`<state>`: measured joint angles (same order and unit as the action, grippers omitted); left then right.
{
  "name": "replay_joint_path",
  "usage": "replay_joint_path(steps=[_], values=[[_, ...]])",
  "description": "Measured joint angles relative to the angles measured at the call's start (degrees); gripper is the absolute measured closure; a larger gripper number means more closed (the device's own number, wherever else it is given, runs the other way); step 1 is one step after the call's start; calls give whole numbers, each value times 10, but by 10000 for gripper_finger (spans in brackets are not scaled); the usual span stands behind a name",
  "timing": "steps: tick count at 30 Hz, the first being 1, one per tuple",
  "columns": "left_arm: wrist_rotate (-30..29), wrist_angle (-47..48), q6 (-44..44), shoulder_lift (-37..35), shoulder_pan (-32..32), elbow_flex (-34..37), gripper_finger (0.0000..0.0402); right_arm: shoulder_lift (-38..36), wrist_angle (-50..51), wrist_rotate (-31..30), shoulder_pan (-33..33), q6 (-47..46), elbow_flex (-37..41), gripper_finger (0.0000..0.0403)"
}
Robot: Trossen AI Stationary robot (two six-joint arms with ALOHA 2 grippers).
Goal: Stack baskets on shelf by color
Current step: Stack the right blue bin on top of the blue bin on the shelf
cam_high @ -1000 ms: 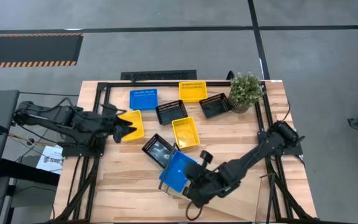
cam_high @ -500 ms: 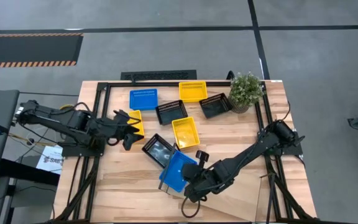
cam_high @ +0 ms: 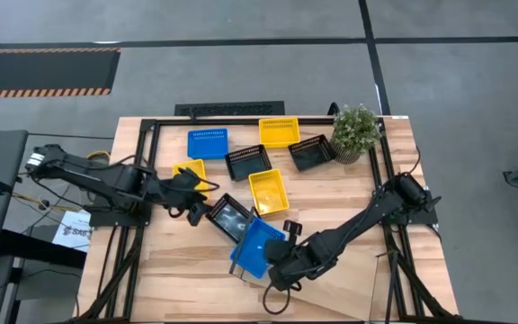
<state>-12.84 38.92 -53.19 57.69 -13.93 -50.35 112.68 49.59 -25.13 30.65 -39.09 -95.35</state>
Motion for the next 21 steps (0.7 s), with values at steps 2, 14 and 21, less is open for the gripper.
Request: replay_joint_path(steps=[2, 14, 21], values=[[15, 0, -3, 14, 0, 0, 164, 0, 17, 5, 0, 0, 0, 390], [114, -50, 1, 114, -34, 0, 164, -6, 55, 26, 1, 1, 0, 389], [136, -118, 19, 179, -59, 0, 164, -6, 49, 27, 1, 0, 0, 387]])
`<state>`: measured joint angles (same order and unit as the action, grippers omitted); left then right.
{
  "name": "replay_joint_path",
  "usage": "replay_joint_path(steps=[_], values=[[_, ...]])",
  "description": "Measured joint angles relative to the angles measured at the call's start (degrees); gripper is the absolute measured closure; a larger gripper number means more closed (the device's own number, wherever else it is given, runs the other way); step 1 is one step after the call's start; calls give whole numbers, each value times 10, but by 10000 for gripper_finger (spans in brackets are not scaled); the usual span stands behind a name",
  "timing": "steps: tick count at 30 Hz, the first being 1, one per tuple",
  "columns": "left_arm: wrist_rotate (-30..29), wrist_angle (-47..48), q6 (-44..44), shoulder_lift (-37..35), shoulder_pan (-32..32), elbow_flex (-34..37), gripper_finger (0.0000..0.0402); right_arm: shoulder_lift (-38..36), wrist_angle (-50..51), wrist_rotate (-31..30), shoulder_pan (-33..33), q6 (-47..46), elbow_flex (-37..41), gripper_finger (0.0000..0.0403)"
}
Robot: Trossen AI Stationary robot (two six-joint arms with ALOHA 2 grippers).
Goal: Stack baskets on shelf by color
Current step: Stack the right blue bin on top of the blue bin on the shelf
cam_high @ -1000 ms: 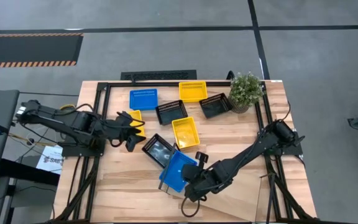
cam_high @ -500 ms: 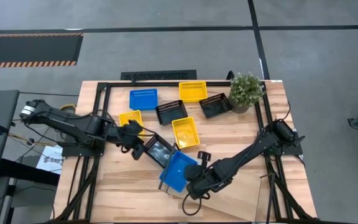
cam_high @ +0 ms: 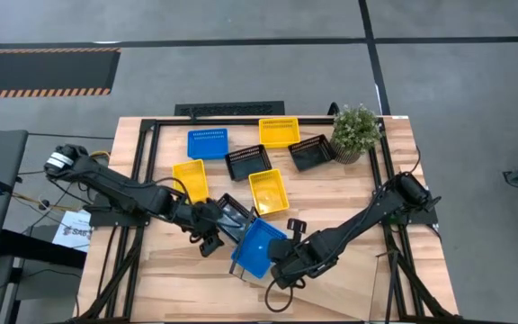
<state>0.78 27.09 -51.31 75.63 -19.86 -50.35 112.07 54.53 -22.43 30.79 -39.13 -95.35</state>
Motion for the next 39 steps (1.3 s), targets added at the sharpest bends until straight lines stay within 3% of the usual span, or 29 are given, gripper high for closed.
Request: replay_joint_path(steps=[14, 25, 30, 39], values=[[-42, -109, 5, 99, -54, 0, 164, -1, -49, 1, 5, -29, -2, 384], [-58, -180, -32, 108, -64, 0, 164, -2, -50, -2, 24, -39, -15, 391], [-99, -158, -43, 105, -64, 0, 164, -2, -56, -2, 26, -42, -16, 385], [-67, -120, -67, 99, -68, 0, 164, -2, -57, -2, 39, -72, -16, 389]])
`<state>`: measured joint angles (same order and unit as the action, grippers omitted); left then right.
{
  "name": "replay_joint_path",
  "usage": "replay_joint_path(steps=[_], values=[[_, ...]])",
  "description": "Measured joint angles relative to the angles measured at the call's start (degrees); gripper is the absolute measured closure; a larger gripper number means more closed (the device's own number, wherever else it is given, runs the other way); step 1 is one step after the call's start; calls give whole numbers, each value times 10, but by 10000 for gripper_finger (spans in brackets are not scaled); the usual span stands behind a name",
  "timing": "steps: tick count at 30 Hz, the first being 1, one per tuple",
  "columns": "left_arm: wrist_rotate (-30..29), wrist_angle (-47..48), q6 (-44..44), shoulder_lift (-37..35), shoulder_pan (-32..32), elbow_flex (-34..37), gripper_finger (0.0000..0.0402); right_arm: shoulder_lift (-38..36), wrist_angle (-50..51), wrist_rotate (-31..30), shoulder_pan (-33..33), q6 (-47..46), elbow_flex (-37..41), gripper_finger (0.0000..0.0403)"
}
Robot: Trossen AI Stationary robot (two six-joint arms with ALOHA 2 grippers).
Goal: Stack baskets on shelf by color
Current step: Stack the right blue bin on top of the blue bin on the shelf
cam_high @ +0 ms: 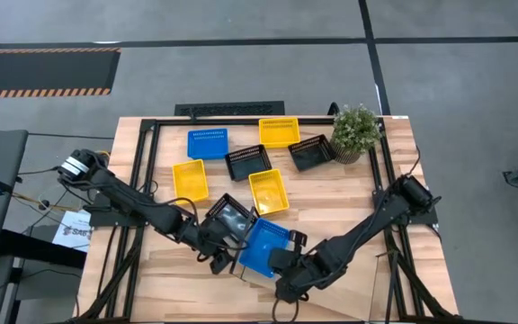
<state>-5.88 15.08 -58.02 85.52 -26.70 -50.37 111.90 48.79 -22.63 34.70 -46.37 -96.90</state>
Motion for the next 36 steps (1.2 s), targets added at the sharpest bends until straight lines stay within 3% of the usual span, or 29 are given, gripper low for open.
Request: replay_joint_path(steps=[8, 18, 36], values=[[-24, 65, -34, -29, 1, 0, 164, 0, 0, 0, 23, -63, 0, 385], [-79, 77, -44, -30, 1, 0, 164, 0, -1, -13, 48, -108, 0, 386], [-65, 78, -55, -30, 2, 0, 164, -2, 4, -15, 49, -101, 0, 382]])
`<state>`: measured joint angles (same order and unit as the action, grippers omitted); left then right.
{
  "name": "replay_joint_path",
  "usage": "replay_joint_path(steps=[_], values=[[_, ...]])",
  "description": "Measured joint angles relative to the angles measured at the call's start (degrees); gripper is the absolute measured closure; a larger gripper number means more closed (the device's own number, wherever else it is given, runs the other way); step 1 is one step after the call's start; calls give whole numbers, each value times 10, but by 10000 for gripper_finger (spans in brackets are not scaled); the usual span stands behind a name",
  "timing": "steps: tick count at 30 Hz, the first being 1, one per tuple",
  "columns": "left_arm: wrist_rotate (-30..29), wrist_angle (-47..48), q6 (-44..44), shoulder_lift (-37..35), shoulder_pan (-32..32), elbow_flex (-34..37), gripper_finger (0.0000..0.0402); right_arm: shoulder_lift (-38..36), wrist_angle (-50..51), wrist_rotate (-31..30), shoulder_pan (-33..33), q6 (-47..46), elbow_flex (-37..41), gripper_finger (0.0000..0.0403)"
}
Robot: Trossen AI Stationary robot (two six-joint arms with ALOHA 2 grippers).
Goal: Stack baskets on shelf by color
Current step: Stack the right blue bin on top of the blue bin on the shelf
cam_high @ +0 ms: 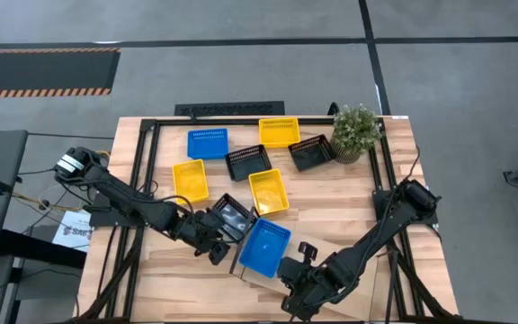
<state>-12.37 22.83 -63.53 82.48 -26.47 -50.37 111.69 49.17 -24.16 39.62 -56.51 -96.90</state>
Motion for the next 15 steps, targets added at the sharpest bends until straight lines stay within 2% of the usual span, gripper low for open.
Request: replay_joint_path(steps=[8, 15], values=[[29, 2, 0, 0, 6, 0, 164, -23, 6, -11, -9, 39, 0, 385], [25, 0, 0, -12, 8, -1, 164, -70, 27, -21, -15, 85, 0, 380]])
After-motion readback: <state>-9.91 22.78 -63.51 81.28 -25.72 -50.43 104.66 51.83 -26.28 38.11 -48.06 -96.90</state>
